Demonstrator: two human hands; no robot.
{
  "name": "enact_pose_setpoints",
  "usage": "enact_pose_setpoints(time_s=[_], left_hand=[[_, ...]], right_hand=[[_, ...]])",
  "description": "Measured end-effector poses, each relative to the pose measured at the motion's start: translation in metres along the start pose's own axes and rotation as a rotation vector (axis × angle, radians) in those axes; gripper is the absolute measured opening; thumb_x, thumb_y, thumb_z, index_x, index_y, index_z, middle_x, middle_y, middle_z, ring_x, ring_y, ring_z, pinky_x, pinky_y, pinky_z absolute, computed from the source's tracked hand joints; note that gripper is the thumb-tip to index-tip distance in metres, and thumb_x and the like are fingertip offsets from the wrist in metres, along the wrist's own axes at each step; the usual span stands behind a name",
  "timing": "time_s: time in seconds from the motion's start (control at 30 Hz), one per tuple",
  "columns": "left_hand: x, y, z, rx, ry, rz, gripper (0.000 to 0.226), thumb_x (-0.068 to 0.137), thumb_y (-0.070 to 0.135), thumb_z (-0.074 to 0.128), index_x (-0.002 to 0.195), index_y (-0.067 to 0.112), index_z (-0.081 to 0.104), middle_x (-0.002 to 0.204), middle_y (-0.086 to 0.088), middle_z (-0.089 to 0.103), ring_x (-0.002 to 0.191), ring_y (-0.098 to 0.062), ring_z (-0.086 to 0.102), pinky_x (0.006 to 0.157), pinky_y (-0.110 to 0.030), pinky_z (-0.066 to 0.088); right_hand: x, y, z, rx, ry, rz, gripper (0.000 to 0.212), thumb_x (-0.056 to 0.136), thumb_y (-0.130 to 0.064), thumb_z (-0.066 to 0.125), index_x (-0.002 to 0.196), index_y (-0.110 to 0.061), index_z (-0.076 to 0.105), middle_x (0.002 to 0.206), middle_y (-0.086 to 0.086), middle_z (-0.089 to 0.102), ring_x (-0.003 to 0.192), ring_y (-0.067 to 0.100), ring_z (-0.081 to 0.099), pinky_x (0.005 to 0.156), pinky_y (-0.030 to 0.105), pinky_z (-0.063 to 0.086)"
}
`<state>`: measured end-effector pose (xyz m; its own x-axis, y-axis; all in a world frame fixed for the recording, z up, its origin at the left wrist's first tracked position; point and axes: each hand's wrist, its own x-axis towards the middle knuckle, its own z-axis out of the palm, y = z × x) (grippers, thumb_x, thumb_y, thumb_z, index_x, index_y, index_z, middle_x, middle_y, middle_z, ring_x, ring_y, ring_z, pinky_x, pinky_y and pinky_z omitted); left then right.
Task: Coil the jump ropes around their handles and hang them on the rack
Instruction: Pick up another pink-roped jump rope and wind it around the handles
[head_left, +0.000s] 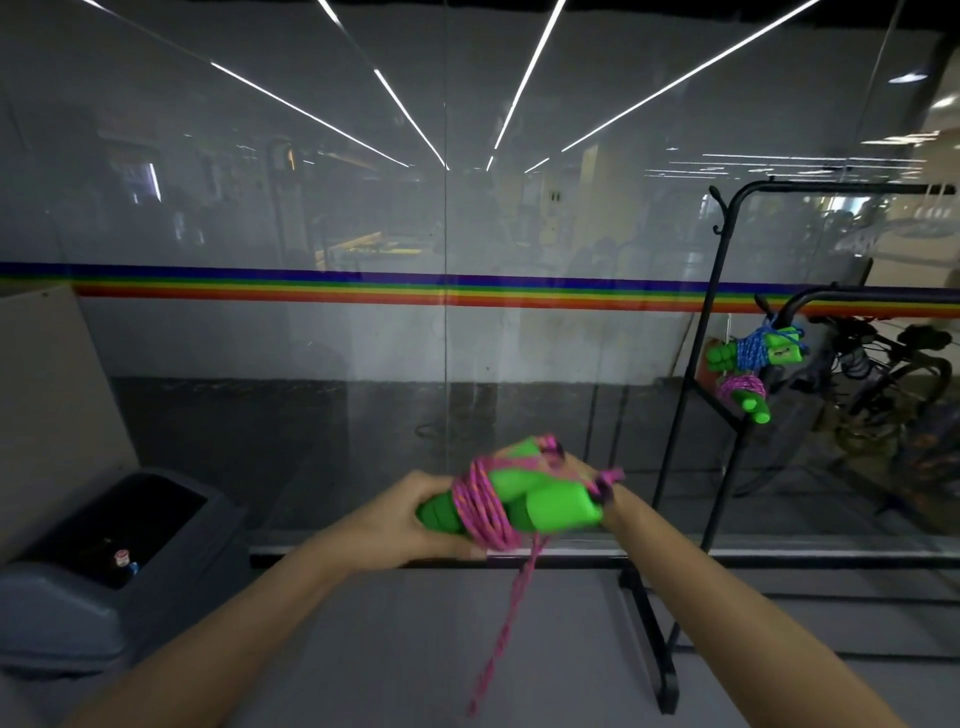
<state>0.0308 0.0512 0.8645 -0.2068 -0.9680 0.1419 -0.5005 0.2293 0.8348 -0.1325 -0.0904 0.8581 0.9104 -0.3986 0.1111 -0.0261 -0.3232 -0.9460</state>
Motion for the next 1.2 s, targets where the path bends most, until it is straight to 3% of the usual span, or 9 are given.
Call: enact_pose_setpoints(time_s=[0.13, 0.27, 0.37, 0.5, 0.8, 0.97, 1.07, 1.13, 1.2], left_hand=[[0.002, -0.005, -0.006, -0.286, 0.266, -0.163, 0.021, 0.067, 0.012, 0.079, 0.084, 0.002, 0.071, 0.078, -0.011, 0.072, 0.062, -0.016, 0.065, 0.06, -0.026, 0.055], [0.006, -0.014, -0.015, -0.332, 0.501, -0.336, 0.015, 0.073, 0.012, 0.074, 0.077, -0.002, 0.069, 0.072, -0.016, 0.07, 0.052, -0.019, 0.064, 0.051, -0.026, 0.053], [0.009, -0.023, -0.019, 0.06, 0.54, -0.4, 0.021, 0.068, 0.025, 0.079, 0.065, 0.007, 0.069, 0.068, -0.016, 0.072, 0.054, -0.021, 0.066, 0.057, -0.027, 0.053], [0.011, -0.022, -0.012, 0.618, 0.47, -0.431, 0.03, 0.066, 0.044, 0.073, 0.07, 0.018, 0.059, 0.085, -0.012, 0.07, 0.083, -0.029, 0.067, 0.068, -0.032, 0.05], [0.003, 0.011, 0.007, 1.058, -0.233, -0.231, 0.033, 0.075, 0.039, 0.064, 0.104, 0.024, 0.058, 0.109, -0.006, 0.066, 0.106, -0.026, 0.06, 0.076, -0.033, 0.044], [-0.004, 0.02, 0.018, 0.809, -0.368, -0.05, 0.027, 0.07, 0.032, 0.074, 0.092, 0.023, 0.06, 0.081, 0.003, 0.065, 0.076, -0.013, 0.059, 0.062, -0.024, 0.036], [-0.009, 0.013, 0.016, 0.325, -0.207, -0.021, 0.021, 0.066, 0.019, 0.079, 0.082, 0.019, 0.065, 0.062, 0.017, 0.057, 0.059, 0.004, 0.048, 0.058, -0.019, 0.04], [-0.011, 0.007, 0.012, 0.026, -0.029, -0.044, 0.021, 0.064, 0.014, 0.082, 0.08, 0.009, 0.069, 0.07, 0.005, 0.064, 0.066, -0.006, 0.054, 0.062, -0.023, 0.046], [-0.011, 0.006, 0.011, -0.212, 0.134, -0.072, 0.018, 0.065, 0.008, 0.082, 0.077, 0.004, 0.07, 0.072, -0.005, 0.07, 0.066, -0.014, 0.061, 0.062, -0.026, 0.052]], right_hand=[[-0.007, 0.013, 0.008, -0.147, 0.122, 0.086, 0.028, 0.095, -0.018, 0.046, 0.069, -0.021, 0.057, 0.041, -0.012, 0.048, 0.039, -0.001, 0.038, 0.046, 0.018, 0.031], [-0.019, 0.009, 0.017, -0.418, 0.103, 0.138, 0.034, 0.096, -0.028, 0.042, 0.065, -0.026, 0.054, 0.044, -0.011, 0.044, 0.041, -0.001, 0.038, 0.05, 0.013, 0.032], [-0.024, -0.008, 0.025, -0.774, 0.043, 0.128, 0.029, 0.095, -0.038, 0.042, 0.075, -0.027, 0.06, 0.061, -0.01, 0.057, 0.064, 0.005, 0.051, 0.066, 0.027, 0.041], [-0.027, -0.033, 0.033, -1.122, -0.05, 0.14, 0.028, 0.093, -0.039, 0.044, 0.105, -0.02, 0.061, 0.105, 0.012, 0.065, 0.102, 0.028, 0.057, 0.076, 0.032, 0.041], [-0.023, -0.092, 0.014, -1.19, -0.258, 0.217, 0.023, 0.076, -0.037, 0.068, 0.098, -0.031, 0.069, 0.095, -0.001, 0.074, 0.09, 0.015, 0.065, 0.072, 0.027, 0.047], [-0.016, -0.086, 0.003, -0.929, -0.286, 0.156, 0.012, 0.077, -0.023, 0.071, 0.088, -0.018, 0.07, 0.081, -0.002, 0.07, 0.074, 0.011, 0.06, 0.076, 0.027, 0.046], [-0.019, -0.068, 0.007, -0.665, -0.203, 0.114, 0.016, 0.08, -0.014, 0.068, 0.094, -0.01, 0.063, 0.081, -0.004, 0.061, 0.073, 0.003, 0.055, 0.073, 0.02, 0.044], [-0.029, -0.058, 0.012, -0.485, -0.038, 0.155, 0.036, 0.083, -0.005, 0.058, 0.116, 0.006, 0.053, 0.098, 0.001, 0.06, 0.076, -0.006, 0.054, 0.075, 0.016, 0.046], [-0.035, -0.04, 0.023, -0.557, 0.08, 0.122, 0.022, 0.088, 0.005, 0.048, 0.105, -0.003, 0.058, 0.093, -0.015, 0.063, 0.065, -0.016, 0.052, 0.065, 0.008, 0.045]])
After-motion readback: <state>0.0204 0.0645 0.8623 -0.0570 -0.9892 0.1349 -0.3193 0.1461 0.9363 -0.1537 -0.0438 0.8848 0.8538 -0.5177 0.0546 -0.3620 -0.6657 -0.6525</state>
